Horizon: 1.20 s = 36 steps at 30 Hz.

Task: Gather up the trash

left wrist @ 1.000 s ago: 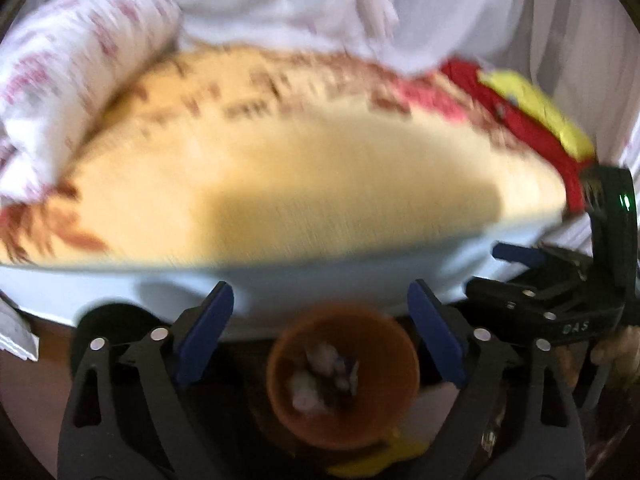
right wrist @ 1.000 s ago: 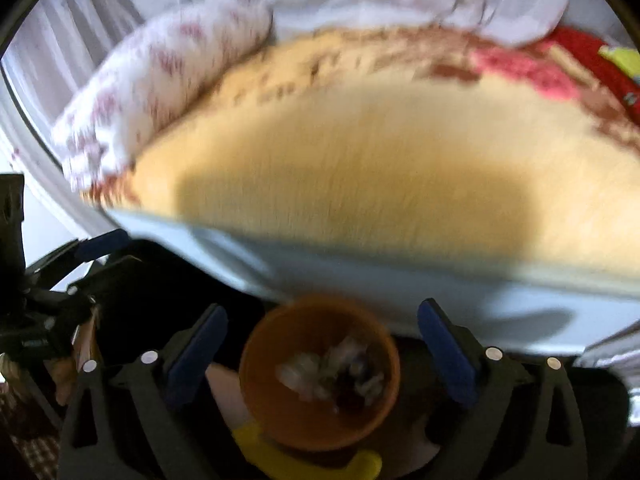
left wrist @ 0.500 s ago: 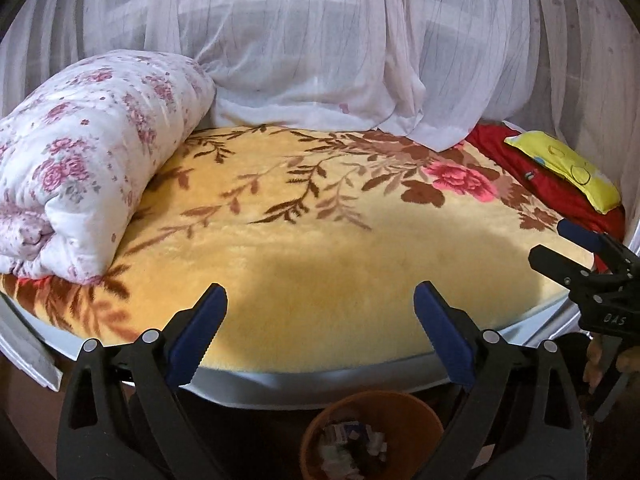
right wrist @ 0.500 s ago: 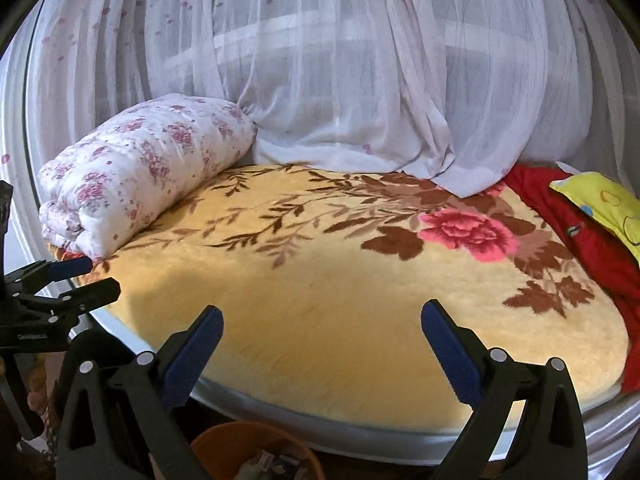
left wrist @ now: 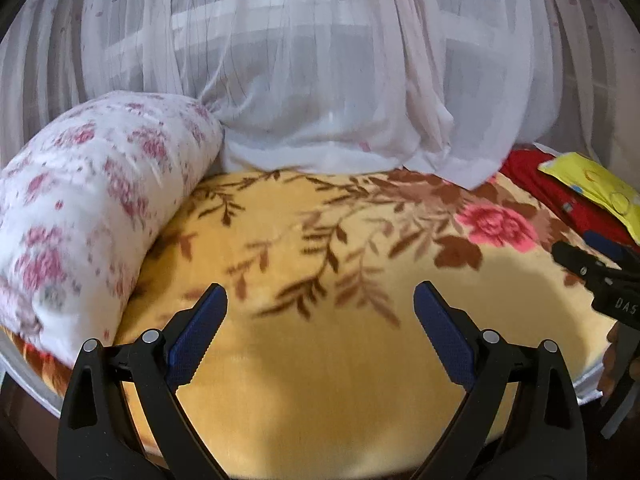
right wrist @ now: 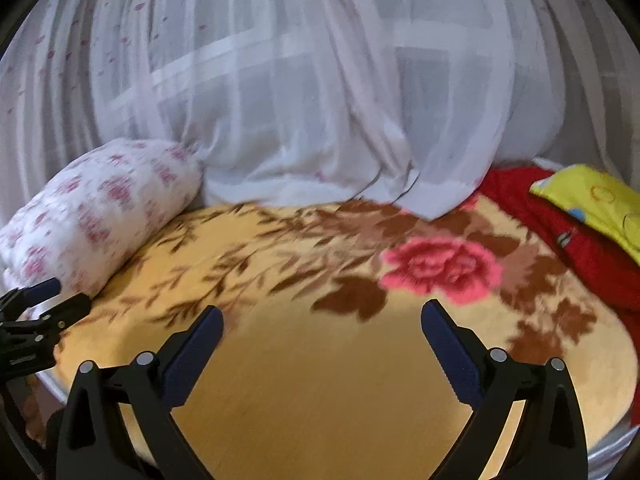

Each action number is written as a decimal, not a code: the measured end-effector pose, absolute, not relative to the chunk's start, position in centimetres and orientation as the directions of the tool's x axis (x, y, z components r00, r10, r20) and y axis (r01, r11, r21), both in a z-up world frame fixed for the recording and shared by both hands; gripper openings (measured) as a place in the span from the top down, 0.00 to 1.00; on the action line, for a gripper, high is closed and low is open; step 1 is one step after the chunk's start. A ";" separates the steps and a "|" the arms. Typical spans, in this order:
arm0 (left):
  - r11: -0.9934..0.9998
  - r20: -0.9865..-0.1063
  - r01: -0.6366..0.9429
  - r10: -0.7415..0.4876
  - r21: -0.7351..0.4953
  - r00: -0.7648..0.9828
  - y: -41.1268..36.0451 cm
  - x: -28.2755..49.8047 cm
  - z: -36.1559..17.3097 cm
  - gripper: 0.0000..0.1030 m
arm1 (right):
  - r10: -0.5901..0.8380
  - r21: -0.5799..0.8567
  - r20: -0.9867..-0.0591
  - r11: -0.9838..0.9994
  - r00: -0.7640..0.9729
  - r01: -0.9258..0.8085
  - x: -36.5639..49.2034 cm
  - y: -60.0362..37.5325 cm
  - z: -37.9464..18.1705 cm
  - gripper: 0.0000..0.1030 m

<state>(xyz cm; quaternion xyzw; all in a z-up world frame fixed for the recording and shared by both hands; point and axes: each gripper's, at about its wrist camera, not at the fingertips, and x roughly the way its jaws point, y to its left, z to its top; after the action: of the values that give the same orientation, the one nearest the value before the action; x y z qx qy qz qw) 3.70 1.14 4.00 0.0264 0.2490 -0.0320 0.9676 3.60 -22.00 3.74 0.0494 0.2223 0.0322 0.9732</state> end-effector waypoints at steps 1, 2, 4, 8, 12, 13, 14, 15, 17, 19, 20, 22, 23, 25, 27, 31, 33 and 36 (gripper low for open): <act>0.997 -0.481 0.072 -0.046 0.035 0.876 1.1 4.6 4.1 0.11 | 0.063 0.103 -0.411 0.994 0.909 -0.022 4.3 -22.3 4.0 0.05; 0.997 -0.479 0.070 -0.046 0.033 0.876 1.1 5.1 4.2 0.11 | 0.048 0.098 -0.401 0.995 0.915 -0.010 4.8 -22.5 4.1 0.05; 0.997 -0.476 0.066 -0.046 0.025 0.878 1.0 6.7 4.4 0.11 | 0.019 0.095 -0.380 0.995 0.925 0.018 6.2 -22.9 4.3 0.05; 0.998 -0.474 0.061 -0.048 0.011 0.879 1.0 9.7 4.3 0.11 | -0.007 0.103 -0.362 0.994 0.932 0.047 9.4 -23.8 4.6 0.05; 0.999 -0.475 0.051 -0.047 -0.004 0.879 1.3 12.3 4.2 0.11 | -0.035 0.091 -0.337 0.993 0.941 0.070 12.0 -24.2 5.3 0.05; 0.999 -0.474 0.047 -0.045 -0.008 0.880 1.4 13.0 4.1 0.11 | -0.045 0.086 -0.329 0.993 0.943 0.077 12.6 -24.3 5.6 0.05; 0.999 -0.472 0.040 -0.040 -0.011 0.881 1.5 13.7 4.1 0.11 | -0.051 0.083 -0.323 0.993 0.945 0.082 13.1 -24.3 5.7 0.05; 0.999 -0.468 0.032 -0.035 -0.014 0.883 1.5 14.3 4.1 0.11 | -0.056 0.079 -0.318 0.993 0.946 0.086 13.7 -24.4 5.9 0.05; 1.000 -0.459 0.010 -0.015 -0.013 0.888 1.8 15.7 4.0 0.11 | -0.070 0.073 -0.311 0.993 0.948 0.097 14.7 -24.4 6.1 0.05; 1.000 -0.456 -0.005 -0.002 -0.014 0.890 1.9 17.0 3.9 0.11 | -0.075 0.074 -0.306 0.992 0.949 0.102 15.5 -24.4 6.0 0.05; 1.000 -0.456 -0.008 0.001 -0.015 0.890 2.0 17.5 3.9 0.11 | -0.077 0.072 -0.311 0.992 0.947 0.104 16.0 -24.4 5.9 0.05; 1.000 -0.458 -0.014 0.005 -0.016 0.889 2.2 18.8 3.8 0.11 | -0.093 0.059 -0.316 0.991 0.944 0.118 16.7 -24.2 5.3 0.05; 1.000 -0.461 -0.013 0.006 -0.014 0.887 2.2 19.4 3.7 0.11 | -0.098 0.055 -0.319 0.991 0.943 0.122 16.9 -24.1 5.1 0.05; 1.000 -0.474 -0.017 0.013 -0.004 0.881 2.2 20.5 3.3 0.11 | -0.109 0.039 -0.334 0.991 0.936 0.130 17.5 -23.9 4.4 0.05; 1.000 -0.485 -0.023 0.019 -0.003 0.874 2.4 20.9 2.6 0.11 | -0.127 0.019 -0.340 0.990 0.932 0.142 17.9 -23.7 3.9 0.05; 1.000 -0.518 -0.029 0.023 -0.004 0.855 2.7 21.4 1.3 0.11 | -0.167 -0.006 -0.339 0.984 0.926 0.175 18.1 -24.0 3.3 0.05; 0.999 -0.528 -0.033 0.028 -0.001 0.849 2.8 21.5 0.8 0.11 | -0.173 -0.006 -0.345 0.983 0.923 0.182 18.2 -24.2 3.0 0.05; 0.999 -0.539 -0.039 0.033 -0.001 0.842 3.0 21.7 0.3 0.11 | -0.172 -0.014 -0.356 0.984 0.918 0.179 18.3 -24.1 2.5 0.05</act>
<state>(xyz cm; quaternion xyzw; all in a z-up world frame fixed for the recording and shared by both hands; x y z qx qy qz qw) 21.65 2.96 0.34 -0.0058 0.2806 0.0187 0.9596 18.28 -24.12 2.55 0.0093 0.1812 -0.0898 0.9793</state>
